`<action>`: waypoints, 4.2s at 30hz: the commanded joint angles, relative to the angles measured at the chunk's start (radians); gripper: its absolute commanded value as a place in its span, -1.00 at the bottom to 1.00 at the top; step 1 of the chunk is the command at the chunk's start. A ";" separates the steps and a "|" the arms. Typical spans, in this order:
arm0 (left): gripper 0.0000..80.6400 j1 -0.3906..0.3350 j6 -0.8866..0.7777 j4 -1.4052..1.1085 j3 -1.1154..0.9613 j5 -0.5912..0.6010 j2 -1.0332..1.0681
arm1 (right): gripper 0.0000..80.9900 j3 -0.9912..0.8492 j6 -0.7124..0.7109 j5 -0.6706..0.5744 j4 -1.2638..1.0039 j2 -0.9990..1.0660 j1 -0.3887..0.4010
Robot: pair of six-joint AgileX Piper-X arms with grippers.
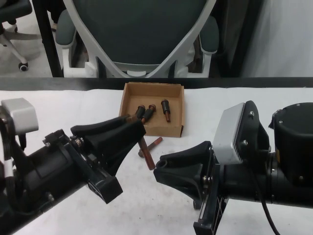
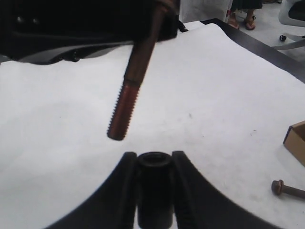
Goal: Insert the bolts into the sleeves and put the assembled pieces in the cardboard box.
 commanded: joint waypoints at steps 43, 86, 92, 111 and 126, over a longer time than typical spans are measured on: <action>-0.98 -0.080 0.220 -0.186 -0.003 0.020 0.051 | -0.99 -0.012 0.146 -0.081 -0.051 -0.012 0.001; -0.98 -0.068 0.084 -0.167 -0.003 0.038 0.051 | -0.99 -0.012 0.146 -0.060 -0.053 -0.061 -0.001; -0.98 -0.068 0.050 -0.167 -0.003 0.039 0.051 | -0.99 -0.012 0.146 -0.050 -0.058 -0.061 -0.001; -0.98 -0.068 0.220 -0.129 -0.003 0.033 0.051 | -0.99 -0.012 0.169 -0.050 -0.058 -0.061 -0.001; -0.98 -0.068 0.255 -0.156 -0.021 0.025 0.051 | -0.99 -0.012 0.180 -0.050 -0.058 -0.061 -0.001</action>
